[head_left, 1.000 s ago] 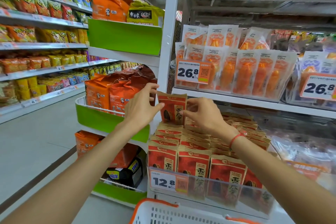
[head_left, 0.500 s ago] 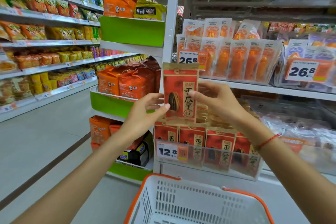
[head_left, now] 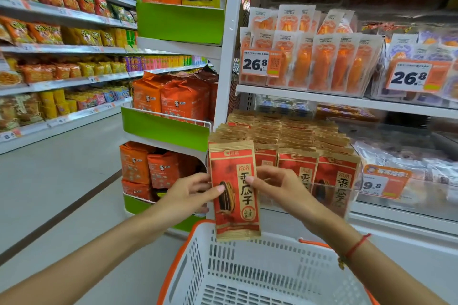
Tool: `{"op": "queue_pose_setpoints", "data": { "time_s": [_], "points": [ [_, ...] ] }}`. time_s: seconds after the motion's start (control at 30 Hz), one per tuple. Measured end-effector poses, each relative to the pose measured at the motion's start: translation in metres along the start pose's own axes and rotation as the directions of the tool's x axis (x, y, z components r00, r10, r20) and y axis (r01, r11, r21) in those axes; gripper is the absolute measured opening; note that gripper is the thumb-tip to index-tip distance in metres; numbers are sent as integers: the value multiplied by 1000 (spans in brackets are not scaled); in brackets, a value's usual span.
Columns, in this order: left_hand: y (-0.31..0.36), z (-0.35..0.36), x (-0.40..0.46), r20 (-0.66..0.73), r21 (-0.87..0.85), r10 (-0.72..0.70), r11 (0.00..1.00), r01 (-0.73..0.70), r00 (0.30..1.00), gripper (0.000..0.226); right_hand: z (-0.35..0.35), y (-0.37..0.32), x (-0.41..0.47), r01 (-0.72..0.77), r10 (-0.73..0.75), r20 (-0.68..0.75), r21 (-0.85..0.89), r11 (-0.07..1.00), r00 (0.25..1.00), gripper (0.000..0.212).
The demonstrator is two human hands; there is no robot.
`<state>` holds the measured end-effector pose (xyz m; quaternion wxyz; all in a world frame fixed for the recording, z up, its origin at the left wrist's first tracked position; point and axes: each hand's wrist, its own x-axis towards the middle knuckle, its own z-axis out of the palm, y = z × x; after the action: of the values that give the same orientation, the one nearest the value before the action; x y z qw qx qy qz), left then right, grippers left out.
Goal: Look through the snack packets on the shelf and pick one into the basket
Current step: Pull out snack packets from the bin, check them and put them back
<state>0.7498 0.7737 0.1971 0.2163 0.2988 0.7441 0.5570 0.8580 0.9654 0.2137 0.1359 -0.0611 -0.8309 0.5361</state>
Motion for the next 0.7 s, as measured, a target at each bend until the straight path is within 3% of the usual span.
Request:
{"op": "queue_pose_setpoints", "data": {
  "time_s": [0.23, 0.43, 0.6, 0.7],
  "points": [
    [-15, -1, -1, 28, 44, -85, 996, 84, 996, 27, 22, 26, 5, -142, 131, -99, -104, 984, 986, 32],
    [-16, 10, 10, 32, 60, -76, 995, 74, 997, 28, 34, 26, 9, -195, 165, -346, -55, 979, 924, 52],
    [-14, 20, 16, 76, -25, -84, 996, 86, 994, 32, 36, 24, 13, -160, 15, -487, -257, 953, 873, 49],
    [-13, 21, 19, 69, -65, -81, 994, 86, 994, 34, 34, 21, 11, -120, -32, -484, -278, 953, 874, 41]
  ]
}}
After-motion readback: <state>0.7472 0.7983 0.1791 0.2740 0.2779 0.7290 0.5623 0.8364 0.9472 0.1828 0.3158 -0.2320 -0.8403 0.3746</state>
